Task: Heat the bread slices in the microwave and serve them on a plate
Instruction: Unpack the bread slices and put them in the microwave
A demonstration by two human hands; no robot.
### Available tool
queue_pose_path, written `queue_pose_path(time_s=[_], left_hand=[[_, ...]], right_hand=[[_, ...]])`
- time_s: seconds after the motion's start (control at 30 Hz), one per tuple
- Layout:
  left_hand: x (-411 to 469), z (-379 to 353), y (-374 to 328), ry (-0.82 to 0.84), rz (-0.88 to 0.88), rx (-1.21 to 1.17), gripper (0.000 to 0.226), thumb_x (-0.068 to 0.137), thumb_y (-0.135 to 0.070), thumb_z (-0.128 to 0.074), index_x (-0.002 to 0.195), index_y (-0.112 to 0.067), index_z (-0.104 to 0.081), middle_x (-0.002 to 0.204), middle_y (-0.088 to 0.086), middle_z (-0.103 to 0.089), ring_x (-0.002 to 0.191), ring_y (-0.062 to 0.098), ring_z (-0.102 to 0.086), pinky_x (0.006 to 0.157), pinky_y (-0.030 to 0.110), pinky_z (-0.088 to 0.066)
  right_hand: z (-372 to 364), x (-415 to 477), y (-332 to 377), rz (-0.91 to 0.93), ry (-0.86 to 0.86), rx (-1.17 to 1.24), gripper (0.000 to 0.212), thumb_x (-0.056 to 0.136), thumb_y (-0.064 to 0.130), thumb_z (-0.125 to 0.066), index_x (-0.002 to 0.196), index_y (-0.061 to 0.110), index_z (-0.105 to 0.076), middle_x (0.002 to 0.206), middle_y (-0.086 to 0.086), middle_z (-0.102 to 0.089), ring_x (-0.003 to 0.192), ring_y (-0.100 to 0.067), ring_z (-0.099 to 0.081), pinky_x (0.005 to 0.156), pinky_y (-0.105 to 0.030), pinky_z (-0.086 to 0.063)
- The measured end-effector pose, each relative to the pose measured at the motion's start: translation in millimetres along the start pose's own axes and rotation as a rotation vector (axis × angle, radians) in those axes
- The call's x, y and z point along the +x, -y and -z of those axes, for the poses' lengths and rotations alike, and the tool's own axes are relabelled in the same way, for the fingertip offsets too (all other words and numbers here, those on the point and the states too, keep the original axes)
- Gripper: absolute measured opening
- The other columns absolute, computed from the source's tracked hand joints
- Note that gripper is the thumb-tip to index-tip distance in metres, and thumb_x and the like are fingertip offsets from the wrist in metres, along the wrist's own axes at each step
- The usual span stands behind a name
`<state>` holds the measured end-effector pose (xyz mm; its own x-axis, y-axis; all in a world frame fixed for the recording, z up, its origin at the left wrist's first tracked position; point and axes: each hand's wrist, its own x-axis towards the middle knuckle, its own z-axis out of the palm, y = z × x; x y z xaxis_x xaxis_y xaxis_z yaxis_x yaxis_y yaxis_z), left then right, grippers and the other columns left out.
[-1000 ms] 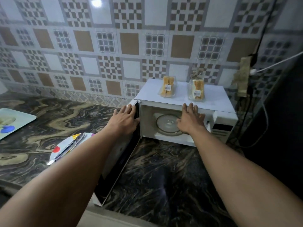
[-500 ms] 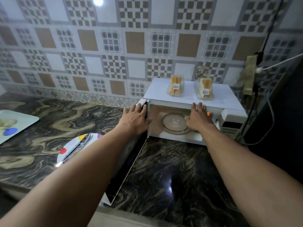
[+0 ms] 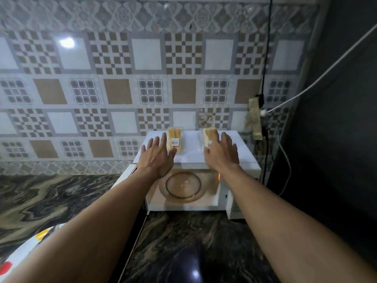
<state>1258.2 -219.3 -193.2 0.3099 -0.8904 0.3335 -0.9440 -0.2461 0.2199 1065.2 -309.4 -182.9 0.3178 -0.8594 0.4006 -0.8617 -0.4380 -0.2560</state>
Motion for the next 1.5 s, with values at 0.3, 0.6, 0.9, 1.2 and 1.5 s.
queue_pose_path(time_s=[0.3,0.6,0.9,1.2,1.5], left_hand=[[67.1,-32.2,-26.6,0.039,0.187,-0.244,0.095,0.095,-0.063,-0.045,0.159,-0.022,0.012,0.167,0.017,-0.011,0.152,0.04,-0.016,0.12,0.056,-0.022],[98.0,-59.0,-29.0,0.081,0.408,-0.205,0.127,0.076,-0.065,-0.071,0.155,-0.03,0.021,0.159,0.021,-0.029,0.136,0.044,-0.043,0.107,0.054,-0.042],[104.2,-64.0,-28.8,0.025,0.455,-0.231,0.129,0.076,-0.051,-0.077,0.155,-0.025,0.021,0.145,0.019,-0.045,0.131,0.041,-0.046,0.104,0.051,-0.043],[78.7,-50.5,-31.6,-0.032,0.492,-0.286,0.106,0.071,-0.043,-0.081,0.148,-0.016,-0.013,0.128,0.014,-0.059,0.118,0.039,-0.055,0.095,0.048,-0.049],[2.5,-8.0,-30.5,-0.09,0.442,-0.315,0.09,0.068,-0.039,-0.077,0.136,-0.015,-0.023,0.119,0.016,-0.062,0.112,0.042,-0.056,0.087,0.048,-0.049]], right_hand=[[-27.6,47.0,-24.4,-0.164,0.152,0.065,0.099,0.089,0.066,-0.052,0.157,0.021,0.004,0.16,-0.023,-0.015,0.145,-0.04,-0.021,0.113,-0.057,-0.026],[-41.5,71.1,-18.2,-0.225,0.278,0.111,0.117,0.081,0.07,-0.058,0.156,0.022,0.018,0.149,-0.02,-0.038,0.132,-0.039,-0.04,0.108,-0.051,-0.03],[-47.8,79.6,-14.5,-0.303,0.241,0.179,0.104,0.074,0.052,-0.073,0.149,0.015,-0.011,0.137,-0.016,-0.046,0.122,-0.036,-0.046,0.102,-0.045,-0.039],[-37.0,55.8,-7.9,-0.355,0.185,0.22,0.086,0.069,0.049,-0.079,0.13,0.018,-0.027,0.127,-0.014,-0.054,0.116,-0.033,-0.05,0.098,-0.042,-0.042],[6.1,-18.4,8.0,-0.38,0.155,0.227,0.089,0.067,0.048,-0.077,0.132,0.016,-0.025,0.124,-0.016,-0.054,0.113,-0.035,-0.05,0.097,-0.044,-0.044]])
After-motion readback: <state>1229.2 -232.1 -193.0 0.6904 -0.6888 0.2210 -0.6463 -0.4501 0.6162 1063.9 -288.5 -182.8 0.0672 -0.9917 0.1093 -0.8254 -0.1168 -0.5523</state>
